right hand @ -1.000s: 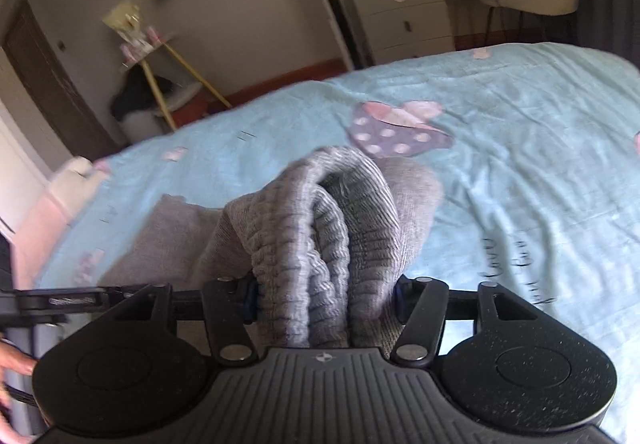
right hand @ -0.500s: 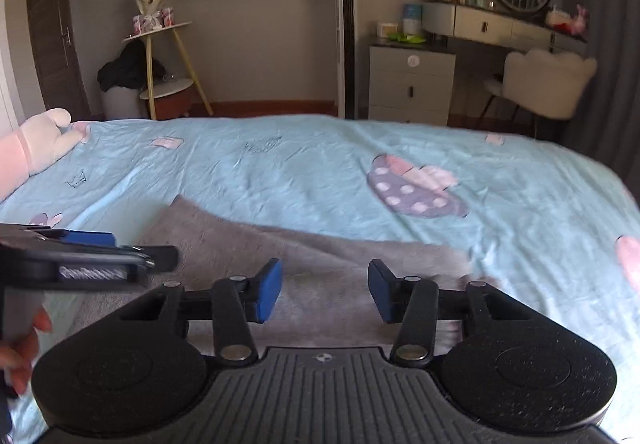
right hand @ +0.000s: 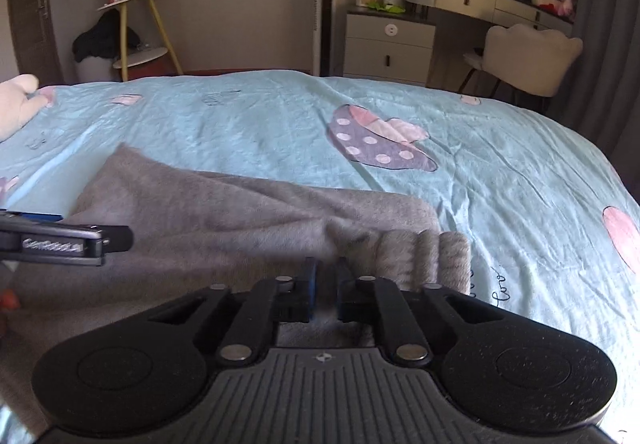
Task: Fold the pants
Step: 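Lower the folded sweatpants onto the bed and open both tools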
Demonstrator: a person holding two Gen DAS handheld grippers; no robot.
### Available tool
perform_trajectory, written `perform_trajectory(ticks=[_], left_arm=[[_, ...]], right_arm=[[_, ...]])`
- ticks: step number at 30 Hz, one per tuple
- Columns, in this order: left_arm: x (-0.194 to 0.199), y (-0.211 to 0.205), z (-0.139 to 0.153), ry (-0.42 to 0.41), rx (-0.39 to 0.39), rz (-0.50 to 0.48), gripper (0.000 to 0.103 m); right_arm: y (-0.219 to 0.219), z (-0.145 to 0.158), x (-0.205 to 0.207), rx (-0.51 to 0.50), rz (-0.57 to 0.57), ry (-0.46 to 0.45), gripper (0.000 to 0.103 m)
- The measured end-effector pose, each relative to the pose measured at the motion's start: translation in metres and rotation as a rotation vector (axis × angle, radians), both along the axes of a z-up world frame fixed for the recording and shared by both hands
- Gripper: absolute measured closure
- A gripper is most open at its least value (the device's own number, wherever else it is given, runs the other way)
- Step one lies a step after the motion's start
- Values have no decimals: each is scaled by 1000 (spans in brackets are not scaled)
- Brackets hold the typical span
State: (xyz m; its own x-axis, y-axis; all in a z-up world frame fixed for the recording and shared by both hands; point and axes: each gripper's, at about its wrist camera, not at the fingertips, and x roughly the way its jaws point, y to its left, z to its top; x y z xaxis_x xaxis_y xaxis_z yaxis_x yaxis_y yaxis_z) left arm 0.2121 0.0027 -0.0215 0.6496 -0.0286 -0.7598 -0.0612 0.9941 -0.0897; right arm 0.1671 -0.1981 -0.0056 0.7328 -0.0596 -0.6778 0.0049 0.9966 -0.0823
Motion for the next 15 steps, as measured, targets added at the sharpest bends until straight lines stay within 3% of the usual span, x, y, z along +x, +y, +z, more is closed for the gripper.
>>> perform_trajectory(ticks=[5,8,15], left_arm=[[-28,4,-2,24,-54,11,3],[-42,0,-6,29,-49,8,3],[-44,0,-12,52,-43,10,3]], right_arm=[[0,7,-48,40,-13,-16,75],[0,5,-70,10,14,-31,75],[10,-6,-62,-112,51,29,75]])
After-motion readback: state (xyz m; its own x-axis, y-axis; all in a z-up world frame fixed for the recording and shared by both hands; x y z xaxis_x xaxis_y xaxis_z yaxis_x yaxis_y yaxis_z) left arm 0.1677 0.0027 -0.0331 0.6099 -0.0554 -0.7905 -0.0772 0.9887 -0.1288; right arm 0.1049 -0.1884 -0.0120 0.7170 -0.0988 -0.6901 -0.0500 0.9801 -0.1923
